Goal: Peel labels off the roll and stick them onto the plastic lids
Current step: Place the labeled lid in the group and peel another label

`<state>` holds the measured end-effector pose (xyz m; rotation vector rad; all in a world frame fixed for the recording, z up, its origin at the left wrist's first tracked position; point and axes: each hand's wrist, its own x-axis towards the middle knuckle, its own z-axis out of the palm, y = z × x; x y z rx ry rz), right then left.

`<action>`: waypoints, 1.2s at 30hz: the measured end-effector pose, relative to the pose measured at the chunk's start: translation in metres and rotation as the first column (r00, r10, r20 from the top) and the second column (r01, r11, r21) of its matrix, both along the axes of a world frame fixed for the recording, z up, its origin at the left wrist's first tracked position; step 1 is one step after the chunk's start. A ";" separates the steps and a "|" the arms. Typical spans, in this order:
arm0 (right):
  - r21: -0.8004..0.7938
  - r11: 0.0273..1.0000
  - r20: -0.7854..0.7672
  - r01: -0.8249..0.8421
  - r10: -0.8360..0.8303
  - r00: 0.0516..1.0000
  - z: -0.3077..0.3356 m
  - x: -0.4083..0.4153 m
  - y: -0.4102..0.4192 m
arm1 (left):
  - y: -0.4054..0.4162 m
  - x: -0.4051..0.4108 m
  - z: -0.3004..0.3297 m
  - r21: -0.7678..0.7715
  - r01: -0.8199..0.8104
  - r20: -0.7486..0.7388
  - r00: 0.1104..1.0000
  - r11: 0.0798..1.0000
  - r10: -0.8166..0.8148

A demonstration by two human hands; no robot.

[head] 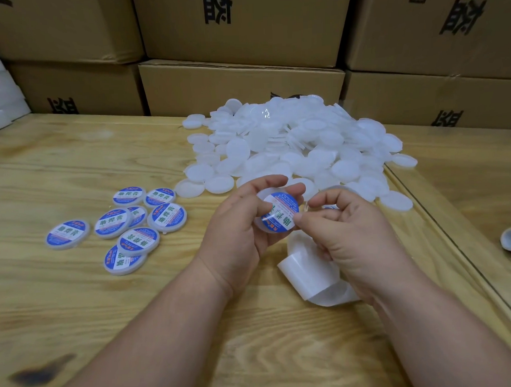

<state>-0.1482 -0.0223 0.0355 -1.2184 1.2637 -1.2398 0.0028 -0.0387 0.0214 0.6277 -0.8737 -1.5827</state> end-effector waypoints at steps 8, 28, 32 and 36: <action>-0.004 1.000 -0.012 0.003 -0.003 1.000 0.000 0.000 0.001 | 0.001 -0.001 -0.002 -0.014 -0.024 0.026 0.999 1.000 0.024; -0.008 1.000 -0.026 0.006 -0.006 1.000 -0.001 0.000 0.001 | 0.000 -0.001 -0.003 -0.033 -0.056 0.073 0.996 0.998 0.059; -0.013 1.000 -0.026 -0.004 0.003 1.000 -0.002 0.000 0.001 | -0.001 -0.001 -0.005 -0.058 -0.063 0.128 0.989 0.996 0.070; -0.016 1.000 -0.012 -0.005 0.005 1.000 -0.003 -0.001 -0.001 | -0.001 -0.001 -0.006 -0.091 -0.074 0.157 0.984 0.993 0.088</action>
